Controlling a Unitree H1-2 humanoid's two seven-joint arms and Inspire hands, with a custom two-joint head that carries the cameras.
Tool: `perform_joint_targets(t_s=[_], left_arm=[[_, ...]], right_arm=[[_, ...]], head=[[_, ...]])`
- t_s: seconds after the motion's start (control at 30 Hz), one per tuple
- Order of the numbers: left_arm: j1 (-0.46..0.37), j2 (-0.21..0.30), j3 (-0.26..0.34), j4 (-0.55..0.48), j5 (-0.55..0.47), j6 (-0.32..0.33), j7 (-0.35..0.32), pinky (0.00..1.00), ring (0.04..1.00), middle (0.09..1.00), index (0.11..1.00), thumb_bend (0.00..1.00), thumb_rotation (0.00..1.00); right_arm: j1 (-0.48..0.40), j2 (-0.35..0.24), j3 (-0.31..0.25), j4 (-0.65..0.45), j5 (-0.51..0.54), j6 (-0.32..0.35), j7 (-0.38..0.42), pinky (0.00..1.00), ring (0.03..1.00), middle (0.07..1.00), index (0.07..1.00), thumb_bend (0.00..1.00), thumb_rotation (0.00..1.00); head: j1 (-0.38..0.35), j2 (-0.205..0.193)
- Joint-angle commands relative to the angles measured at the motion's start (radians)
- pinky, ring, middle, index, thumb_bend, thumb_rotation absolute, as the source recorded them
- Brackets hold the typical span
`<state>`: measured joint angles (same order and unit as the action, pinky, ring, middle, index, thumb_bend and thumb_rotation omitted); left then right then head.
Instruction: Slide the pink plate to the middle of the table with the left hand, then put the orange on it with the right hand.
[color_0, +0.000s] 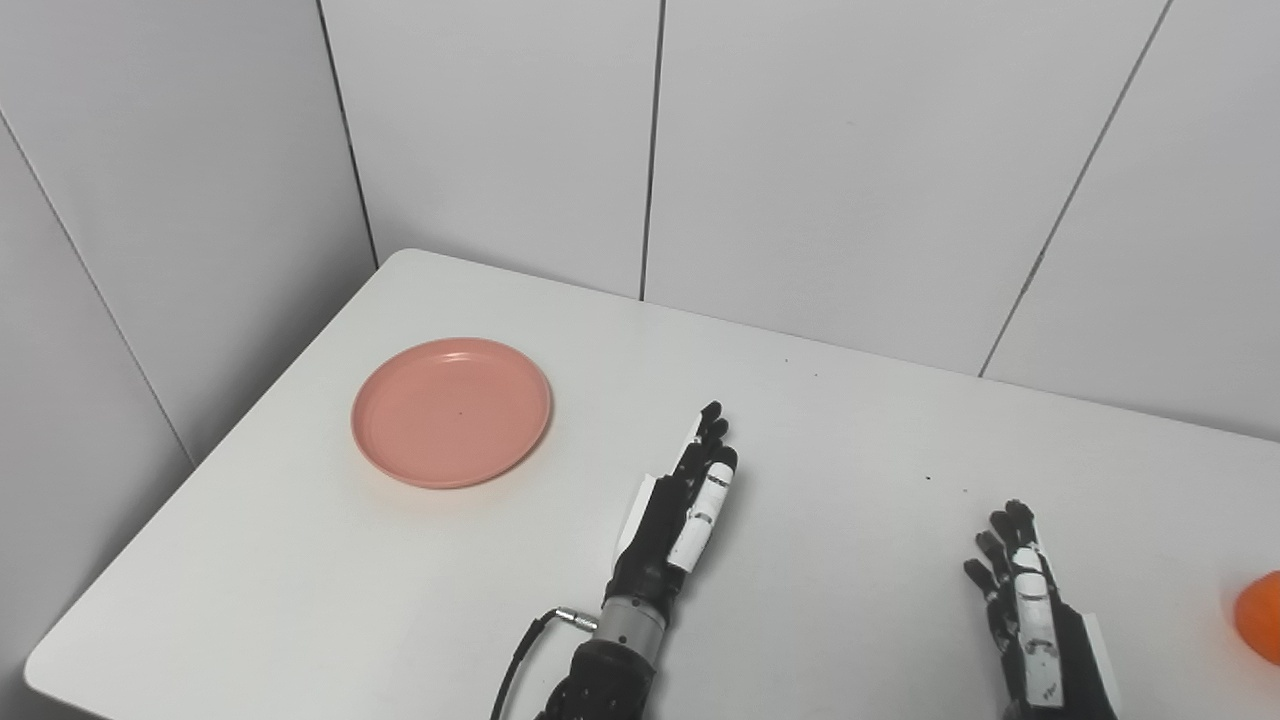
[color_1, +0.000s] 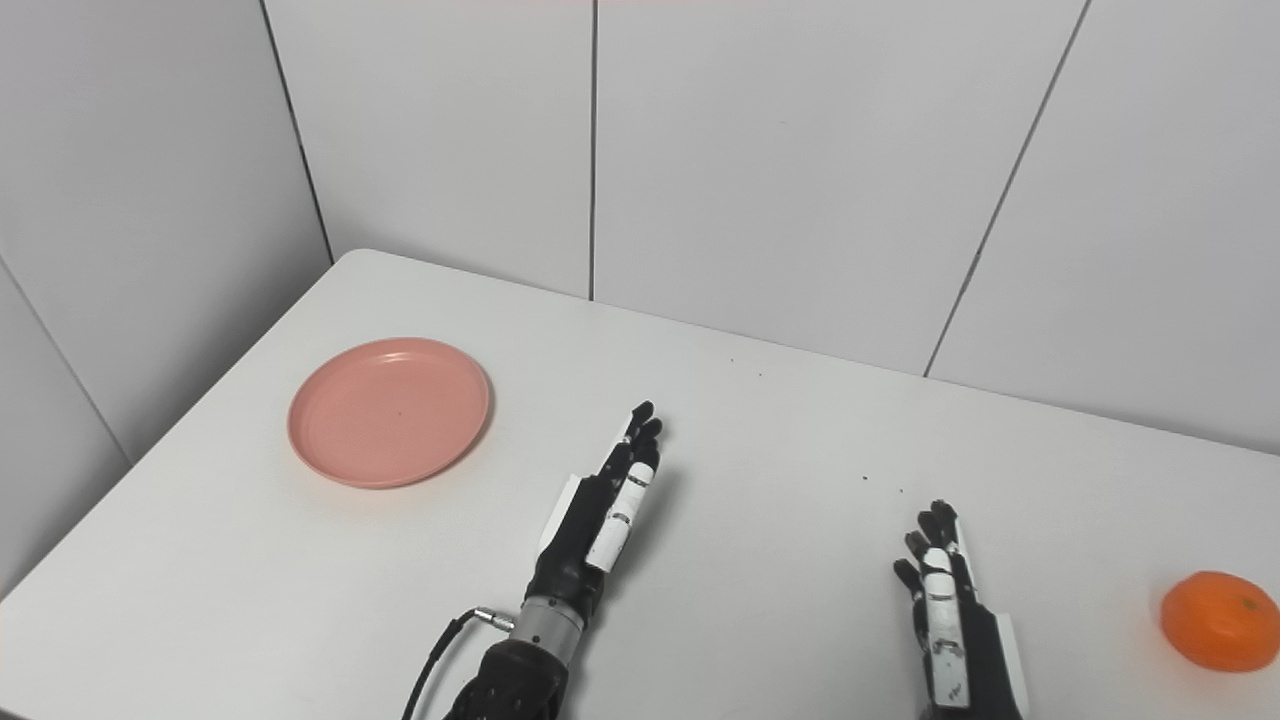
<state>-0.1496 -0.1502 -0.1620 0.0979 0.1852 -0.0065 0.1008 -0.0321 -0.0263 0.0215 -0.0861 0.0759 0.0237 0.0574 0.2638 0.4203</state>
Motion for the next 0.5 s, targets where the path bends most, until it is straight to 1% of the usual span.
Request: perform_joint_targets(t_s=[0.0,0.17,0.3,0.47], left_arm=[[-0.025,-0.016,-0.031,0.003,-0.005,0.028,-0.041,0.95,0.973,0.973,0.968,0.38,1.0],[-0.027,-0.005,-0.04,-0.018,0.002,0.046,-0.049,0.95,0.975,0.975,0.971,0.39,1.0],[-0.036,0.01,-0.049,-0.036,0.006,0.052,-0.053,0.95,0.974,0.976,0.973,0.38,1.0],[-0.045,0.026,-0.049,-0.08,0.0,0.086,-0.068,0.94,0.962,0.97,0.963,0.37,1.0]], right_arm=[[-0.025,0.001,-0.001,-0.018,-0.002,-0.014,0.002,0.99,0.974,0.98,0.986,0.18,1.0],[-0.026,0.0,0.0,-0.017,-0.005,-0.013,0.004,0.99,0.979,0.988,0.991,0.17,1.0],[-0.028,0.002,-0.002,-0.008,-0.003,-0.025,0.003,0.99,0.976,0.984,0.988,0.17,1.0],[-0.027,0.002,-0.001,-0.003,-0.007,-0.029,0.003,0.99,0.977,0.984,0.989,0.18,1.0]], head=[[0.0,0.0],[0.004,-0.001],[0.007,-0.005],[0.009,-0.008]])
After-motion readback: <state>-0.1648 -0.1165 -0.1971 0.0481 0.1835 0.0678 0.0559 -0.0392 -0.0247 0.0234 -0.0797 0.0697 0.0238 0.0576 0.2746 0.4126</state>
